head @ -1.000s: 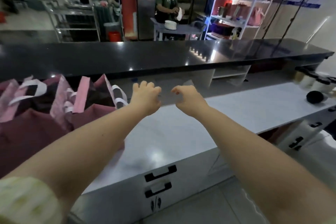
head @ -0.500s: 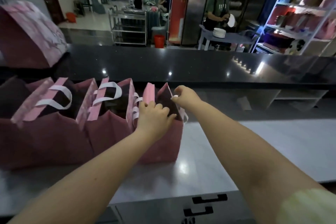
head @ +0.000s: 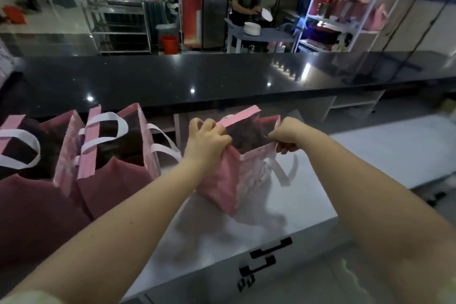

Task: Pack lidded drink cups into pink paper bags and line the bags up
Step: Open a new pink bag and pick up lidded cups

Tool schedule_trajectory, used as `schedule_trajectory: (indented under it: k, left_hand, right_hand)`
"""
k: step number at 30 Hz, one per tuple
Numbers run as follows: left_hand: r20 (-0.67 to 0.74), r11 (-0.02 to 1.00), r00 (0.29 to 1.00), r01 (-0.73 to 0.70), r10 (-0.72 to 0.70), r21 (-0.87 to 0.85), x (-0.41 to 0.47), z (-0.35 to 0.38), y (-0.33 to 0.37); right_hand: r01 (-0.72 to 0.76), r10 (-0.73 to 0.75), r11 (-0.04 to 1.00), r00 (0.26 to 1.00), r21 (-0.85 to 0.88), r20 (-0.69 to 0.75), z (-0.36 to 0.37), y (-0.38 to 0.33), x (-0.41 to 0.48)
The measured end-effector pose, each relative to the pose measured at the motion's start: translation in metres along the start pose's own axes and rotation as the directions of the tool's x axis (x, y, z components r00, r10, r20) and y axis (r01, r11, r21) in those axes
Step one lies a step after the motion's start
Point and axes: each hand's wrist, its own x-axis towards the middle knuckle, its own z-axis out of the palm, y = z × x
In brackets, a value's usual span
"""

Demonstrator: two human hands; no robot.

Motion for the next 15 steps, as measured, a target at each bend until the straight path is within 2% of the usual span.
schedule_trajectory:
  k: [3,4,6,7,8,10,12,13,15]
  left_hand:
    - [-0.066,0.995,0.998,-0.001,-0.005,-0.102,0.015,0.01,-0.003]
    - [-0.07,0.987,0.997,0.011,-0.022,-0.16,0.019,0.015,-0.004]
    - [-0.051,0.935,0.995,0.059,-0.081,-0.35,0.019,0.025,-0.004]
    - [-0.036,0.853,0.988,0.113,-0.153,-0.509,0.016,0.03,-0.001]
    - [-0.002,0.713,0.966,0.19,-0.26,-0.675,0.012,0.032,0.004]
    - [0.089,0.36,0.862,0.299,-0.498,-0.884,-0.003,0.037,0.016]
    - [0.183,0.093,0.766,0.302,-0.616,-0.949,-0.023,0.044,0.031]
    - [0.213,0.01,0.744,0.284,-0.634,-0.959,-0.035,0.048,0.038]
    - [0.216,-0.044,0.75,0.243,-0.625,-0.969,-0.054,0.051,0.048]
  right_hand:
    - [-0.023,0.029,0.999,0.987,-0.037,0.16,-0.018,0.015,-0.012]
    - [-0.026,0.032,0.999,0.988,-0.044,0.153,-0.024,0.021,-0.014]
    - [-0.013,0.012,0.999,1.0,-0.036,-0.025,-0.034,0.038,-0.014]
    - [0.005,-0.003,1.0,0.987,0.01,-0.158,-0.036,0.05,-0.013]
    - [0.046,-0.012,0.992,0.96,0.118,-0.28,-0.036,0.065,-0.013]
    - [0.155,0.028,0.905,0.907,0.396,-0.42,-0.027,0.093,-0.014]
    - [0.17,0.084,0.786,0.923,0.595,-0.375,-0.007,0.113,-0.018]
    - [0.151,0.087,0.739,0.945,0.657,-0.315,0.006,0.12,-0.018]
    - [0.136,0.039,0.712,0.972,0.689,-0.233,0.032,0.124,-0.019]
